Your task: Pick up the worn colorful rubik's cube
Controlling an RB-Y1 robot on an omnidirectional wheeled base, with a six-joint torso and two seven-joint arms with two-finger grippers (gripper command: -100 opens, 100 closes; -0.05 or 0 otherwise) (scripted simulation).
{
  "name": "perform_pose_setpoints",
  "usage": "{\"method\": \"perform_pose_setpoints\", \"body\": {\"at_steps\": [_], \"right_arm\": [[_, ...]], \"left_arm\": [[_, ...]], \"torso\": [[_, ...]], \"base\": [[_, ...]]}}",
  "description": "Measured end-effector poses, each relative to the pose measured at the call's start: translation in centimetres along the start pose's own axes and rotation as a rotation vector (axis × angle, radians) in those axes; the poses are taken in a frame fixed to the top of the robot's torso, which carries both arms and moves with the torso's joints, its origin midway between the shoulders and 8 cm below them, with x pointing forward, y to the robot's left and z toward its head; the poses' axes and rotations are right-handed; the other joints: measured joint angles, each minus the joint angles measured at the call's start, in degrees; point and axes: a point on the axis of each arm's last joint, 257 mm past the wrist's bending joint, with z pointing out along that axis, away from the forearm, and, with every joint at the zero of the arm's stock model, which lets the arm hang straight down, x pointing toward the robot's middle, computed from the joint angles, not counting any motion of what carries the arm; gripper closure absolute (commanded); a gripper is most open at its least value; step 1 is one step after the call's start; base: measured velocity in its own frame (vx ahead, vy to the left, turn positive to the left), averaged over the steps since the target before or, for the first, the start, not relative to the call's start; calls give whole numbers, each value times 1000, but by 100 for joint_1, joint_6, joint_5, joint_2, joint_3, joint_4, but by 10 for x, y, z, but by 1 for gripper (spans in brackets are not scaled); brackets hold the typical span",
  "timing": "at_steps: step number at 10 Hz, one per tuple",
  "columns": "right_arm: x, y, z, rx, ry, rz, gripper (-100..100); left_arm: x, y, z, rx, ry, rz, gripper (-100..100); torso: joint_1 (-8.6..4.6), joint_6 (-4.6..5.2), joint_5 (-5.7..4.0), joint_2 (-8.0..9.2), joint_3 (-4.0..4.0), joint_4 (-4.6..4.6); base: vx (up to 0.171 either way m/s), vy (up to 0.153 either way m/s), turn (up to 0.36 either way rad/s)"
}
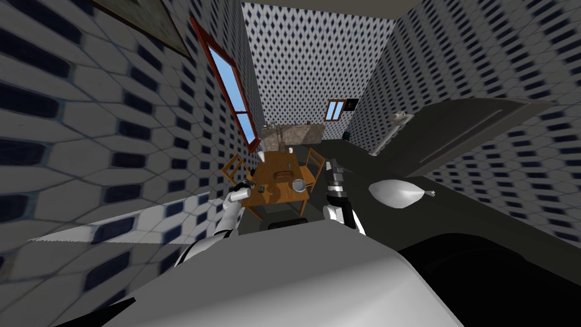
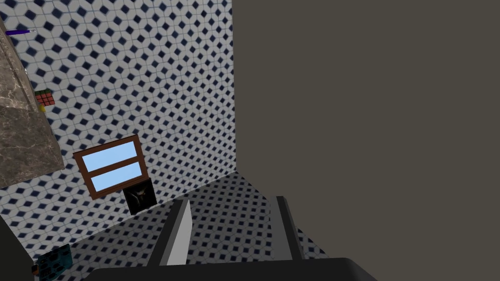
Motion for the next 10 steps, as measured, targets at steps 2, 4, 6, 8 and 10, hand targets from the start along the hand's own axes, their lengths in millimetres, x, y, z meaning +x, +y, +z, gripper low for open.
{"method": "perform_pose_setpoints", "body": {"at_steps": [2, 4, 6, 8, 10], "right_arm": [[0, 0, 0, 0, 0, 0, 0], [0, 0, 0, 0, 0, 0, 0], [0, 0, 0, 0, 0, 0, 0], [0, 0, 0, 0, 0, 0, 0], [0, 0, 0, 0, 0, 0, 0]], "left_arm": [[-6, 11, 6, -34, -30, -31, -100], [-15, 28, 10, -88, -79, -95, -100], [-24, 46, 11, -137, -126, -142, -100], [-27, 63, 11, -195, -181, -203, -100], [-35, 80, 10, -239, -225, -246, -100]], "torso": [[1, 1, 0, 2, 1, 1], [-2, 0, -1, -4, -3, -1], [1, 0, 0, -1, -1, 0], [-4, 1, -1, -6, -3, -1], [0, 0, 0, -2, -1, 0]], "base": [[34, -14, -3], [37, -13, 0], [28, -10, -2], [41, -15, -3], [32, -10, 0]]}}
